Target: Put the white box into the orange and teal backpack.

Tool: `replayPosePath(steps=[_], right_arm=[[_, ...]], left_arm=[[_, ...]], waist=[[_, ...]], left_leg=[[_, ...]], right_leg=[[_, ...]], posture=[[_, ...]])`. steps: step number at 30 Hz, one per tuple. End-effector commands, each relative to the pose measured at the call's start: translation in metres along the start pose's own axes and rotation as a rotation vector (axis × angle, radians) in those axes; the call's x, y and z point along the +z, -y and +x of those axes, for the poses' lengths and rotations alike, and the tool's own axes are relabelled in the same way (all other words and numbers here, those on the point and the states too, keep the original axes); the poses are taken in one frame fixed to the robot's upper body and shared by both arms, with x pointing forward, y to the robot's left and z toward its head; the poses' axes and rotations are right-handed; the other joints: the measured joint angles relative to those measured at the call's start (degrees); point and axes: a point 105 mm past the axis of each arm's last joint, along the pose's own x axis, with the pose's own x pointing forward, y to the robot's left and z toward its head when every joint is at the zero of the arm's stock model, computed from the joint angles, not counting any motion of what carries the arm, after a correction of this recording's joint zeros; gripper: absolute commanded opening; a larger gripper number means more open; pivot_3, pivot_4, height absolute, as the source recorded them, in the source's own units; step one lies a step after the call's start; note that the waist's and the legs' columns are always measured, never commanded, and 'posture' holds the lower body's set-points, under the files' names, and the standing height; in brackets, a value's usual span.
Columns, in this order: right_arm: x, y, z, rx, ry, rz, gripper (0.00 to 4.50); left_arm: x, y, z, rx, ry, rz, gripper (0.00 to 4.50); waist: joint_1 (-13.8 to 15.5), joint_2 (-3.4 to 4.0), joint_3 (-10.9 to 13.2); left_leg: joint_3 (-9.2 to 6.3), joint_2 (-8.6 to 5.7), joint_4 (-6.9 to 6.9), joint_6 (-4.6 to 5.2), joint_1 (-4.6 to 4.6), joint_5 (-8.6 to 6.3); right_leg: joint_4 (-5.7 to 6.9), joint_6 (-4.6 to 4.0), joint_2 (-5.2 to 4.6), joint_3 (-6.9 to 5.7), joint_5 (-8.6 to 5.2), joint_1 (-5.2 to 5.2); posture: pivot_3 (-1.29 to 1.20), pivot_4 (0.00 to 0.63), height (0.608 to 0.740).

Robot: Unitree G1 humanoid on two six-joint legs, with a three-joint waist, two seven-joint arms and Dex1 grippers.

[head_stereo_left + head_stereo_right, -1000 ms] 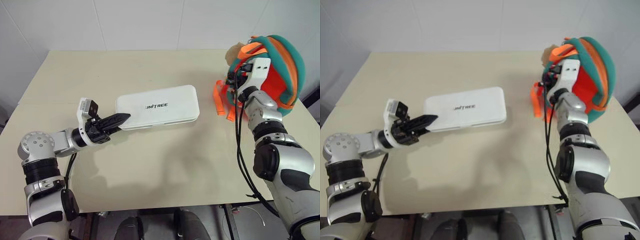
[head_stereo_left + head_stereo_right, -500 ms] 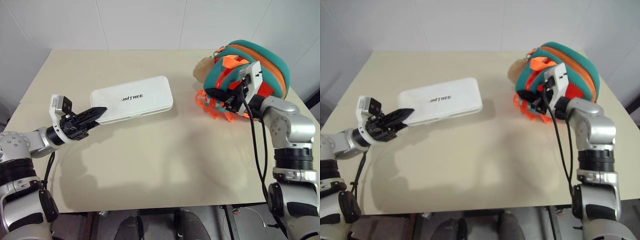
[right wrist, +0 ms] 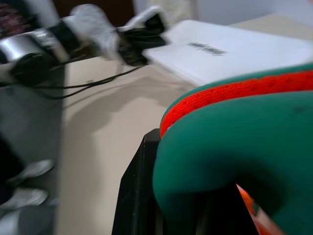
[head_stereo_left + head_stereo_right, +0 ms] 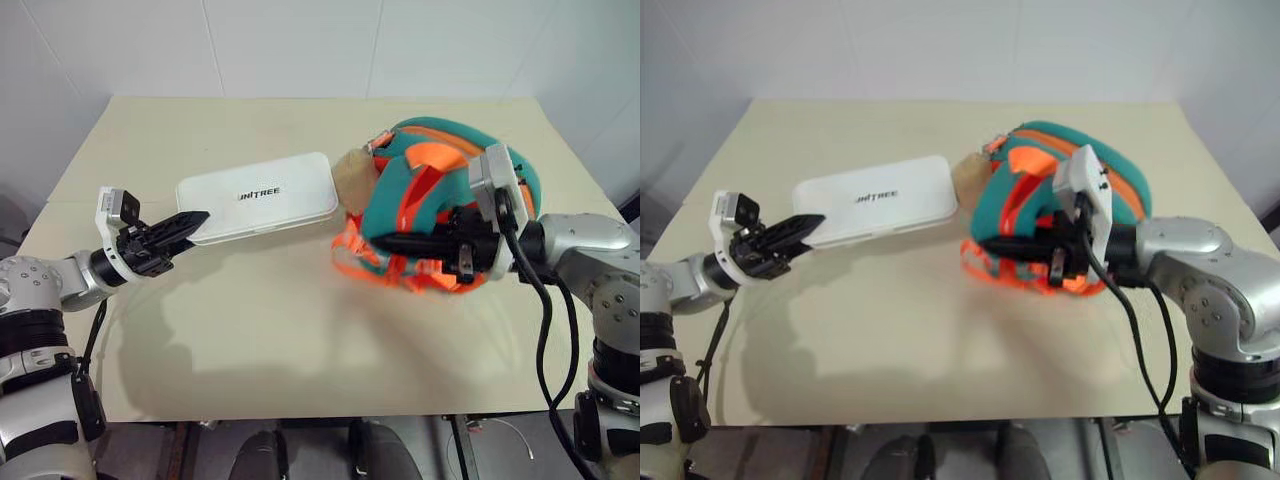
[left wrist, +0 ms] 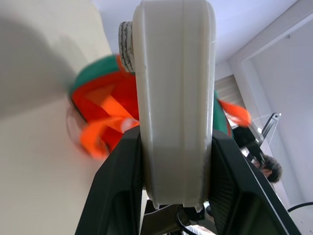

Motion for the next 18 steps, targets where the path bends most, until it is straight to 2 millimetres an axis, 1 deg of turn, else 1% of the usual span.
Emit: replayPosePath(steps=[1, 5, 11, 14, 18], right_arm=[[0.009, -0.027, 0.001, 0.124, -0.006, -0.06, 0.56], [0.01, -0.039, -0.007, 0.196, -0.047, -0.071, 0.56], [0.014, -0.06, -0.021, 0.354, -0.089, -0.091, 0.56], [0.008, -0.066, -0.03, 0.425, -0.136, -0.092, 0.56], [0.001, -0.069, -0.041, 0.491, -0.199, -0.126, 0.56]], left_arm=[[0.012, 0.016, 0.001, -0.055, 0.006, 0.062, 1.38], [0.017, 0.021, -0.005, -0.058, 0.009, 0.077, 1.38], [0.021, 0.024, -0.013, -0.048, 0.01, 0.104, 1.38], [0.025, 0.024, -0.014, -0.038, 0.015, 0.126, 1.38], [0.03, 0.025, -0.018, -0.023, 0.024, 0.148, 1.38]], waist=[[0.2, -0.01, 0.0], [0.2, -0.02, 0.0], [0.2, -0.03, 0.0], [0.3, -0.04, 0.0], [0.2, -0.05, 0.0]], left_leg=[[0.0, -0.01, 0.02, 0.05, 0.0, -0.03], [0.0, -0.02, 0.14, 0.22, -0.03, -0.13], [0.05, -0.01, 0.17, 0.32, -0.06, -0.28], [0.07, -0.02, 0.19, 0.35, -0.05, -0.32], [0.15, -0.03, 0.26, 0.39, -0.05, -0.35]], right_leg=[[0.0, 0.0, -0.02, 0.0, 0.0, 0.01], [-0.01, 0.0, -0.06, -0.01, 0.0, 0.03], [-0.08, 0.01, -0.03, -0.06, 0.0, 0.03], [-0.1, 0.01, -0.03, -0.09, 0.0, 0.03], [-0.11, 0.02, -0.04, -0.1, 0.0, 0.05]], posture=[[0.0, 0.15, 0.74], [0.0, 0.15, 0.74], [0.0, 0.15, 0.74], [0.0, 0.15, 0.74], [0.0, 0.15, 0.74]])
